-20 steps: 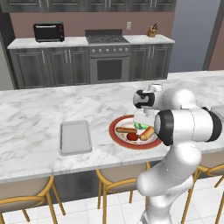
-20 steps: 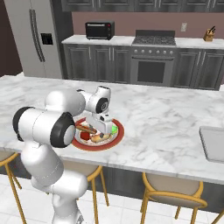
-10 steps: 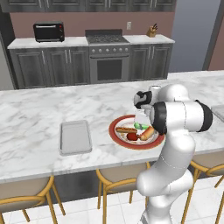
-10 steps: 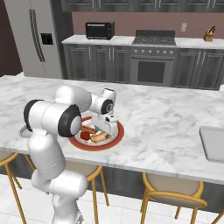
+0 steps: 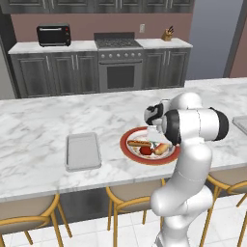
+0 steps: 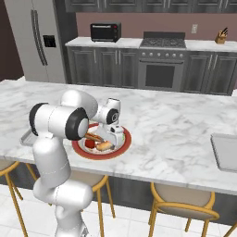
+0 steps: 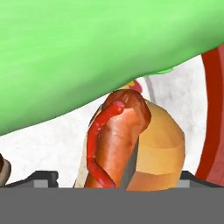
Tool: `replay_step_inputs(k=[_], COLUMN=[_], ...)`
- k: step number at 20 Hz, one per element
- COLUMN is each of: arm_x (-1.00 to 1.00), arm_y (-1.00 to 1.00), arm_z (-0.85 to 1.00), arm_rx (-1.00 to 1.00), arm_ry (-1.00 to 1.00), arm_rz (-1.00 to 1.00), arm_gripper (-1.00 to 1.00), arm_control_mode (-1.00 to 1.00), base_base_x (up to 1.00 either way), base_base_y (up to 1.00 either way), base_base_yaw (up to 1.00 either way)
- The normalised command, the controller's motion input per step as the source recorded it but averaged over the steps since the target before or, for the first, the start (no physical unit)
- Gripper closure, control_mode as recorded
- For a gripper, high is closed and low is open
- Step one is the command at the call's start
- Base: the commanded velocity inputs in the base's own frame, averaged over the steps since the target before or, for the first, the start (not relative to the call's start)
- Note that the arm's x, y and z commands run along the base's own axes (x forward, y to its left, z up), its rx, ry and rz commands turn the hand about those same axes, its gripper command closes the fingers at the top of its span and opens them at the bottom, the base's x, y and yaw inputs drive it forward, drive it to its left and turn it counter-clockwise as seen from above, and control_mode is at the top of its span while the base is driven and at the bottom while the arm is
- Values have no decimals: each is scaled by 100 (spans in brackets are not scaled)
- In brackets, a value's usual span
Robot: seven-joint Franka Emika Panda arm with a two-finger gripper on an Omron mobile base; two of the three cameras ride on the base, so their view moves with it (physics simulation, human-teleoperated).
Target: Place one cooked food and one vegetable from the large plate to each tupperware container.
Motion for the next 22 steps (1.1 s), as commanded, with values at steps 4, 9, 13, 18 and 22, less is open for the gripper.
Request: replay_step_inputs(k=[4, 9, 13, 18, 22], arm_x=[-3, -18, -54, -31, -15], arm_y=[2, 0, 0, 32, 78], arm_z=[-22, 18, 96, 94, 37], arm_rx=[-2, 0, 0, 1, 12], arm_ry=[0, 5, -3, -8, -17], arm_rz=[0, -4, 12, 32, 52], arm_gripper=[100, 100, 100, 100, 100], arm_control_mode=[-100, -100, -100, -100, -100], base_base_x=[0, 0, 0, 0, 0], base_base_y=[0, 0, 0, 0, 0], base_base_yaw=[0, 0, 0, 0, 0])
